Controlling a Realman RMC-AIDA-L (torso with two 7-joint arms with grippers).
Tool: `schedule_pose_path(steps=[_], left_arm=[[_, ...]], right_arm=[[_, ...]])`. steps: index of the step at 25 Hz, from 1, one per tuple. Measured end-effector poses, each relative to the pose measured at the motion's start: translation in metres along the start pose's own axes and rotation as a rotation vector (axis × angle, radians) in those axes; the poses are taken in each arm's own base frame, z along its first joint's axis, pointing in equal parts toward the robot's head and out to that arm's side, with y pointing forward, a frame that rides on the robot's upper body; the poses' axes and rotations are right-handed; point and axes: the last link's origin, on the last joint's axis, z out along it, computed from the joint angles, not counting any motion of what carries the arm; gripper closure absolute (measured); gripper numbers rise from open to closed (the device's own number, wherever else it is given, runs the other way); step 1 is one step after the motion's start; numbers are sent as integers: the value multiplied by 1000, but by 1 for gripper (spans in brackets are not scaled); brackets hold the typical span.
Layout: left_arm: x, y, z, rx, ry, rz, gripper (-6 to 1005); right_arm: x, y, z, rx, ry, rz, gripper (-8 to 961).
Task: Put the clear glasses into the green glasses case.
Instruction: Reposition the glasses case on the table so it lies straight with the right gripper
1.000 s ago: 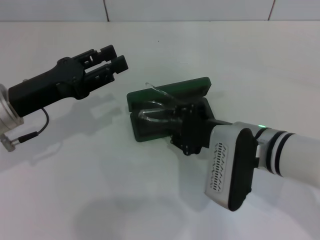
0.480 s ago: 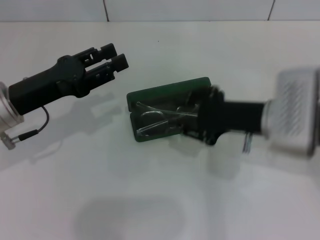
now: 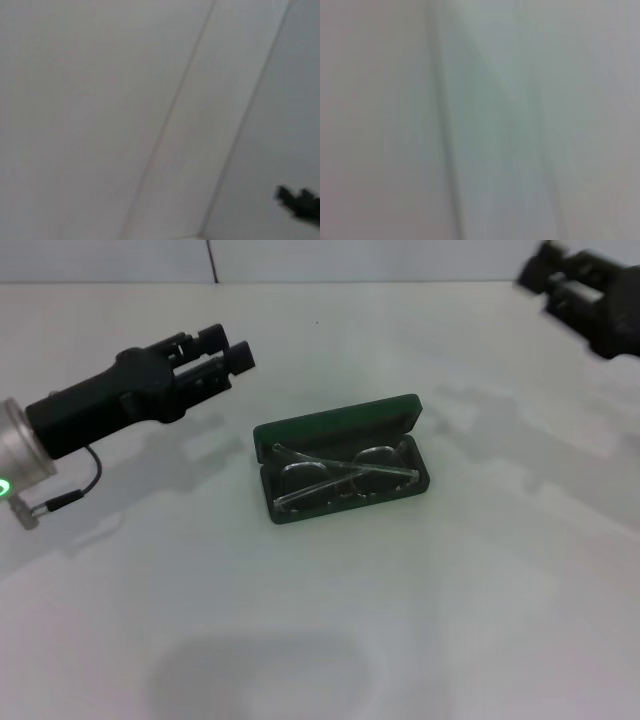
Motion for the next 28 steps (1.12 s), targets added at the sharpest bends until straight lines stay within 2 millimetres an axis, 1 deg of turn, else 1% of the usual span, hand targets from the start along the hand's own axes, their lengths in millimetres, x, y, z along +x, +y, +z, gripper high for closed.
schedule_pose_path(steps=[1,2,3,6,9,11,16,18,22,28], left_arm=[[0,0,0,0,0,0,408],[0,-3,2,19,-6,1,408],[-4,-13,13,79,-45,8,408],[-6,-25,30,144,-116,16,408],[-9,-32,47,187,-184,7,408],[-10,-36,60,207,-230,1,409],[-5,-37,92,216,-313,10,409],[-10,-36,102,221,-372,23,409],[-21,-30,112,201,-465,48,409],[-25,-26,110,178,-479,42,409]], right_arm=[[0,0,0,0,0,0,586],[2,-4,-10,42,-16,21,586],[4,-4,-19,73,-29,34,586],[5,-5,-31,133,-71,42,586],[3,-9,-46,208,-120,42,586],[3,-10,-50,225,-128,46,586],[5,-10,-51,230,-120,49,586],[5,-10,-50,226,-114,50,586],[8,-11,-46,224,-97,50,586],[12,-9,-42,213,-76,40,585]])
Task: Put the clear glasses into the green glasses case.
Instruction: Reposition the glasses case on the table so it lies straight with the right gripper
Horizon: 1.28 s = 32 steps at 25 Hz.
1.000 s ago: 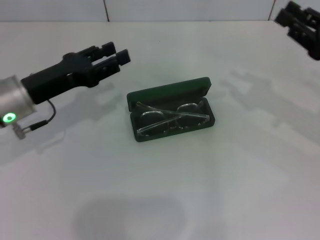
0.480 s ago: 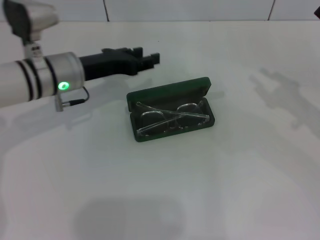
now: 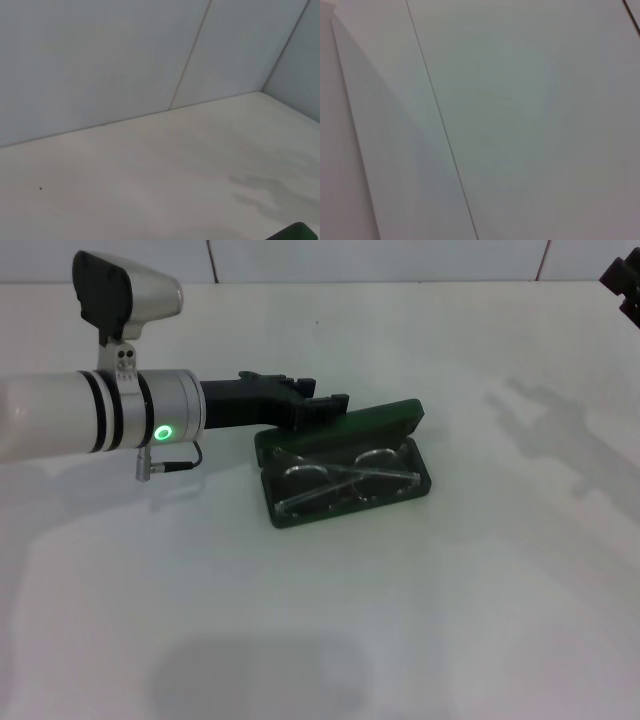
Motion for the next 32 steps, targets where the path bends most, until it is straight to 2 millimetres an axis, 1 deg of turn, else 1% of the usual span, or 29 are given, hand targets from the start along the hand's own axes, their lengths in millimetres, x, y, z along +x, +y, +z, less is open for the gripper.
schedule_pose_path(steps=[7,17,20,29,32], left_arm=[[-5,7,-2,-51,-9,-1,409],[-22,19,0,-106,-83,56,409],[-25,21,1,-112,-93,76,409],[-25,21,0,-114,-79,101,410],[-19,21,0,-113,-37,75,410]], right_arm=[[2,-3,2,21,12,-1,585],[0,-7,10,34,16,-30,585],[0,-9,13,42,20,-33,585],[0,-12,19,54,31,-50,585],[1,-12,20,57,33,-51,585]])
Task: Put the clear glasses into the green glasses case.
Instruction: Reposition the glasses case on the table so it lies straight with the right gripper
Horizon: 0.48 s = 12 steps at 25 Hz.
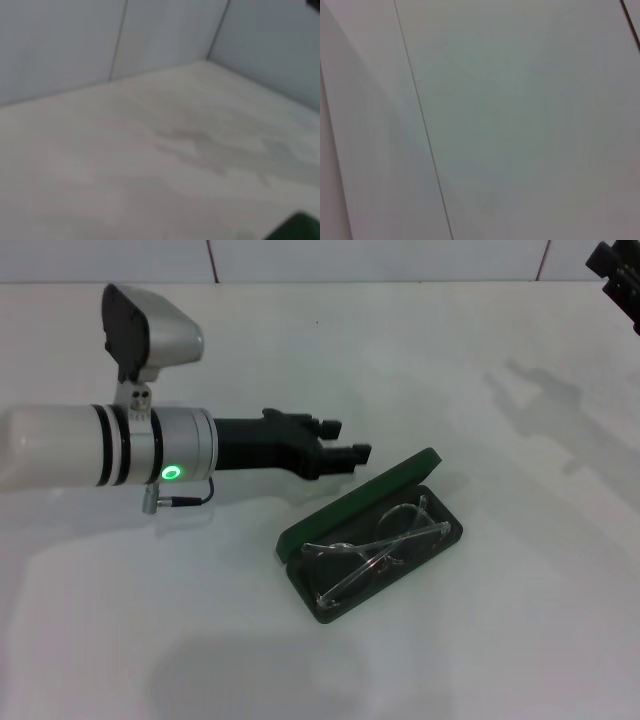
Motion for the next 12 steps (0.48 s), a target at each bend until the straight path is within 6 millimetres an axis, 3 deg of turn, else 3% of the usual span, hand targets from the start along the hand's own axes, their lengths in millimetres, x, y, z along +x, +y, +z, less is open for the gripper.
schedule_pose_path(steps=[12], left_arm=[[4,9,-9,-65,42,-29,410]], right_arm=[[-2,1,4,-10,-2,-18,585]])
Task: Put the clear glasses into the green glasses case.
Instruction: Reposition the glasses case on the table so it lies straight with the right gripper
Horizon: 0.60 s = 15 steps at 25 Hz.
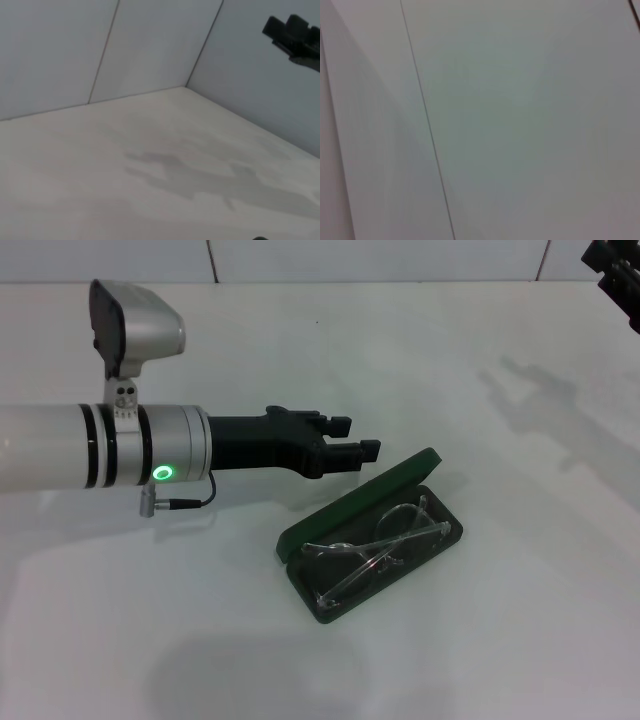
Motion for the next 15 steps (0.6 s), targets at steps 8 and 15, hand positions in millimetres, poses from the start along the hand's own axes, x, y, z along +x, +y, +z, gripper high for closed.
schedule_pose_path(steps=[8,15], left_arm=[[-4,4,4,-16,-31,6,410],[-8,12,10,-50,-78,21,411]], right_arm=[[0,0,1,0,0,-24,585],[-1,-2,2,5,4,-29,585]])
